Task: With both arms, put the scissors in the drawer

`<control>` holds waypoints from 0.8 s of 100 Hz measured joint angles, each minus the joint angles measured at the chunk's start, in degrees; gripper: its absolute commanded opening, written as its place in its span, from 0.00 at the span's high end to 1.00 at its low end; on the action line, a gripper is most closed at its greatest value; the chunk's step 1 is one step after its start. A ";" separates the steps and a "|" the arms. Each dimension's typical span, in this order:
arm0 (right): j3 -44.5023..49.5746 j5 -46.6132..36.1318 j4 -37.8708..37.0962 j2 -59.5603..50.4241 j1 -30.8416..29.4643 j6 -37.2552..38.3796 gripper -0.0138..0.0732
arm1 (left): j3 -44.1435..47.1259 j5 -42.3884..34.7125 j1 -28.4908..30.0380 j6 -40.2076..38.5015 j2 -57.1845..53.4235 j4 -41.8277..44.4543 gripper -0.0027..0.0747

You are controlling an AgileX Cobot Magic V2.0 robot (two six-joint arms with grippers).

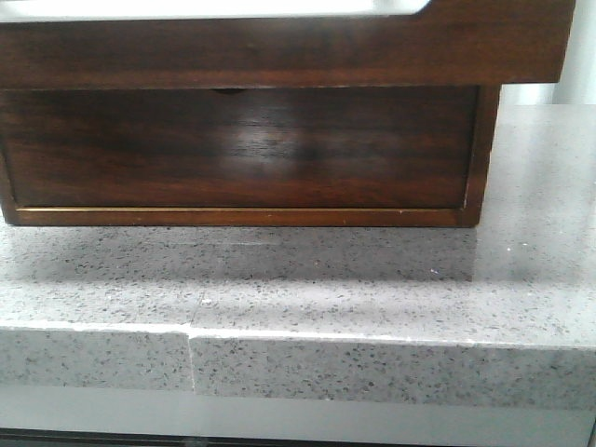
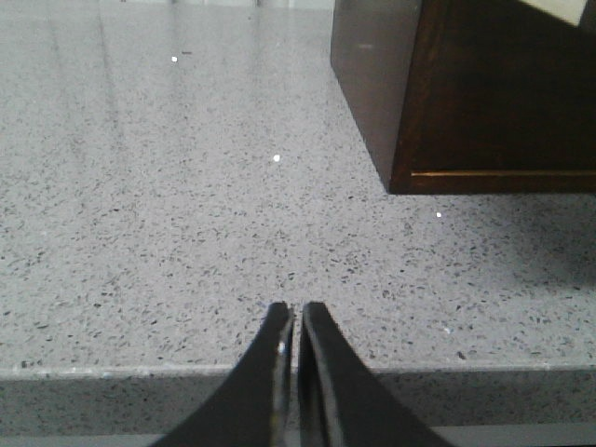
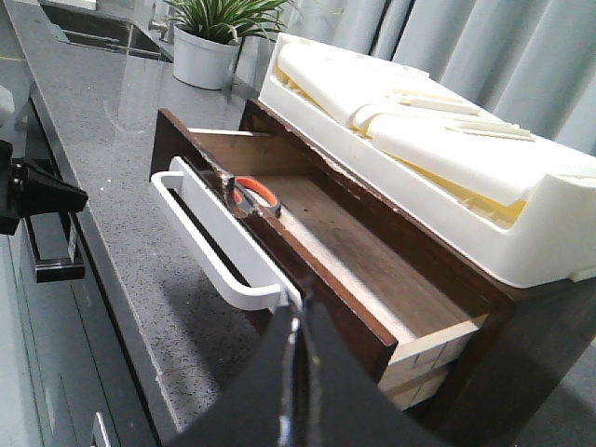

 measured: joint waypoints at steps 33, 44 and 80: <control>0.00 0.00 0.00 0.00 0.00 0.00 0.89 | 0.00 0.55 0.00 0.00 0.00 0.00 0.99; 0.00 0.00 0.00 0.00 0.00 0.00 0.89 | 0.00 0.55 0.00 0.00 0.00 0.00 0.99; 0.85 0.00 -1.44 0.00 -0.15 0.10 0.89 | 0.00 0.55 0.08 0.00 0.00 0.00 0.99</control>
